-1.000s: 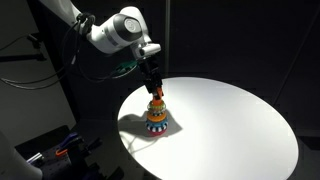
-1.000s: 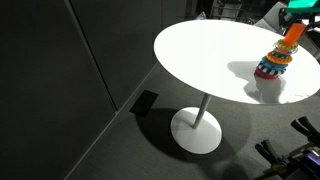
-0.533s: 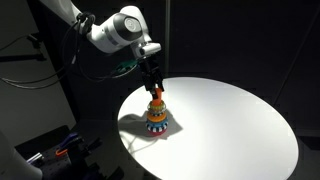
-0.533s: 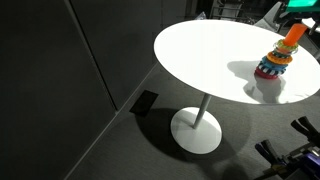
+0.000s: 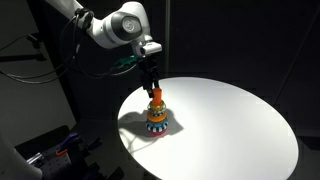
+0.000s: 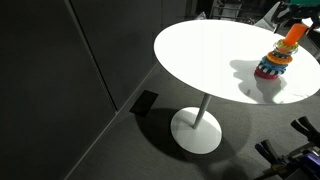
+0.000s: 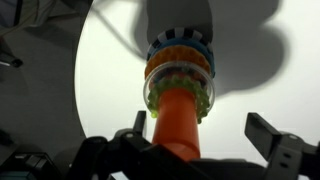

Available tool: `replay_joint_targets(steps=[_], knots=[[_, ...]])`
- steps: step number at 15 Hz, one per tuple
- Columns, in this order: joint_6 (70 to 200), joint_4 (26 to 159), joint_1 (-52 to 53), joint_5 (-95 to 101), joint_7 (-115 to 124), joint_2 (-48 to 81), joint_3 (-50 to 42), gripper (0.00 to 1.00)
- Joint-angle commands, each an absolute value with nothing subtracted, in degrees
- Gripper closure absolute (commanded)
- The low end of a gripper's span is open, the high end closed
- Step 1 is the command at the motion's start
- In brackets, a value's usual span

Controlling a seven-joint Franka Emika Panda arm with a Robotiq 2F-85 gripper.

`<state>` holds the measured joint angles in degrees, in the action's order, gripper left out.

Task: Place the stack on top of the red ring

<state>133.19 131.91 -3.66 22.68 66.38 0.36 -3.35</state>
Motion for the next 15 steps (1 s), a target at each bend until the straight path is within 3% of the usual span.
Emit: replay_joint_targets(steps=[1, 15], knots=[[131.0, 131.2, -3.4, 15.2, 57.4, -1.0, -3.2, 0.0], [112.4, 123.6, -2.5, 5.7, 40.1, -2.0, -2.5, 0.0]])
